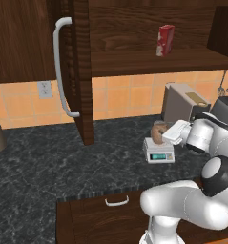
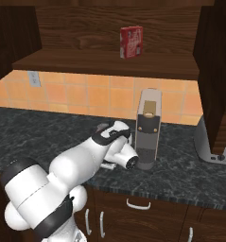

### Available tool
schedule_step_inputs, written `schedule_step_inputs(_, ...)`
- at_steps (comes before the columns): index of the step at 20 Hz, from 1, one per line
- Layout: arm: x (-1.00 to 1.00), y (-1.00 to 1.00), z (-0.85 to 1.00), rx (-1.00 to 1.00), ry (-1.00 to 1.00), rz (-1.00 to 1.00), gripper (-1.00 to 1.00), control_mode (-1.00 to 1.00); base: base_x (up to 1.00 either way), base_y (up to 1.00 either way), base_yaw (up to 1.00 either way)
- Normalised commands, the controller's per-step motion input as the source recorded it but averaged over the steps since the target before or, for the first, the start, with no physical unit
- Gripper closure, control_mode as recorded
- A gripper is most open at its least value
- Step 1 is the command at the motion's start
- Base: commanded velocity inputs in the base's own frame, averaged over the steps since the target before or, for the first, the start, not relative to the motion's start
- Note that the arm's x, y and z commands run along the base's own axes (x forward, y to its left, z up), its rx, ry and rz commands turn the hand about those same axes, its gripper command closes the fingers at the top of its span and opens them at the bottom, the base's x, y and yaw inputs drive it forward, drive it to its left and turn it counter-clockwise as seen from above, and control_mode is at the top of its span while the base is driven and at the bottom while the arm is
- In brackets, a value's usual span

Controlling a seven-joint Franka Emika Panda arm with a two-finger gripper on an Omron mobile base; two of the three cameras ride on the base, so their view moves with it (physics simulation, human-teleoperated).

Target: Pick the honey bottle and place it on the digital scale for weighing, and close the cabinet.

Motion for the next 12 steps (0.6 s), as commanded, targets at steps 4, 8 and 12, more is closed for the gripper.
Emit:
schedule_step_inputs(4, 0.0, 0.0, 0.09, 0.0, 0.0, 0.0, -1.0, -1.0, 0.0, 0.0, 0.0)
schedule_step_inputs(8, -0.3, 0.0, 0.22, 0.0, -0.11, 0.0, -1.0, -1.0, 0.0, 0.0, 0.0)
schedule_step_inputs(12, -0.78, -0.11, 0.46, 0.0, -0.31, 0.0, -1.0, -1.0, 0.0, 0.0, 0.0)
